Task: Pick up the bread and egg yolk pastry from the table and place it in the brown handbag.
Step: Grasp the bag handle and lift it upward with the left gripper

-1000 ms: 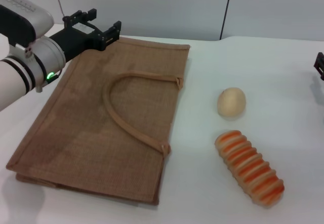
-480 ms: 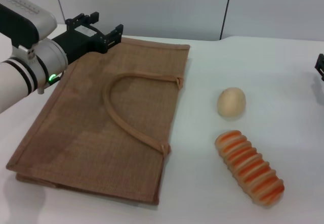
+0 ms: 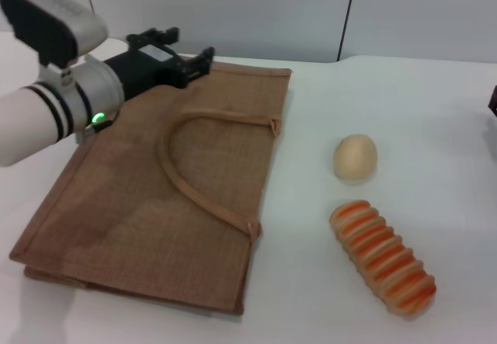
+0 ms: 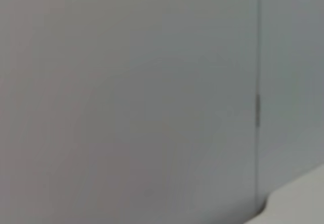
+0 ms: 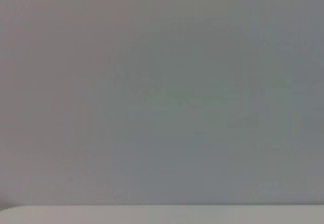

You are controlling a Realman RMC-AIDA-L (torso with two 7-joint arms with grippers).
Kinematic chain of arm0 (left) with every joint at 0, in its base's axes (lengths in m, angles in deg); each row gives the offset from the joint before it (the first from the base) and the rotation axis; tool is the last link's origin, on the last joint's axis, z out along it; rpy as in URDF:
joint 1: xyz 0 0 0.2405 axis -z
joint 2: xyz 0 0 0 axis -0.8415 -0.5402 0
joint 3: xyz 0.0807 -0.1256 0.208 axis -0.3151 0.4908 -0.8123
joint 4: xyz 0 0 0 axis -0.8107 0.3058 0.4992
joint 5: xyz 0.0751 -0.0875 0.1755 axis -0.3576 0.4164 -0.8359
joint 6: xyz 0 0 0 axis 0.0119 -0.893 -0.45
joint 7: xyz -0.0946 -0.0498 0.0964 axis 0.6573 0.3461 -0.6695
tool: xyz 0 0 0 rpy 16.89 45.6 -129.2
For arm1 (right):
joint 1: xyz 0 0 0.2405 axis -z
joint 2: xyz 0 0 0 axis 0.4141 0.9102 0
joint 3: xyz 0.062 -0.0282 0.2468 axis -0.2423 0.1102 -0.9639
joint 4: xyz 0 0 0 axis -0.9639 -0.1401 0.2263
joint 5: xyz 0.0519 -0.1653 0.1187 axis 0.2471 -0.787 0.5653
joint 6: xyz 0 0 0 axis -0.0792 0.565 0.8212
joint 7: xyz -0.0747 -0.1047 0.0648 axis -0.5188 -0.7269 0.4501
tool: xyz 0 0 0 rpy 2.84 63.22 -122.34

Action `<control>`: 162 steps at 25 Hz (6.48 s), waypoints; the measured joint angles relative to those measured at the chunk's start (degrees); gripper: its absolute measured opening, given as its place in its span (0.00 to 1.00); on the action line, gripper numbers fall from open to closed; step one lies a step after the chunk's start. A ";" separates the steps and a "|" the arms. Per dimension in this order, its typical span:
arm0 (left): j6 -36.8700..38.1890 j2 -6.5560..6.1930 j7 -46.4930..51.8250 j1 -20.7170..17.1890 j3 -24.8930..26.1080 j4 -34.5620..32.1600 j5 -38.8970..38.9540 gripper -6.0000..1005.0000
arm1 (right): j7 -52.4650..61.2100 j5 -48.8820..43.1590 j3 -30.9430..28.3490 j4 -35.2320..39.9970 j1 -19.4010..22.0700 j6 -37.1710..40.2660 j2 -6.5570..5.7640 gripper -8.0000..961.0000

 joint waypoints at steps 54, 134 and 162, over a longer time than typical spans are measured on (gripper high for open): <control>-26.87 -3.67 61.86 11.61 23.65 -6.10 -77.06 0.56 | 0.44 0.00 0.00 0.79 -1.51 1.62 0.08 0.70; -26.12 -1.89 64.32 19.23 22.98 -3.72 -85.25 0.13 | 0.51 0.00 0.00 0.47 -2.50 1.62 0.08 0.70; -58.70 0.33 78.75 9.43 32.92 -69.83 -80.45 0.12 | 0.45 -0.76 0.71 0.28 -1.35 1.38 0.01 0.69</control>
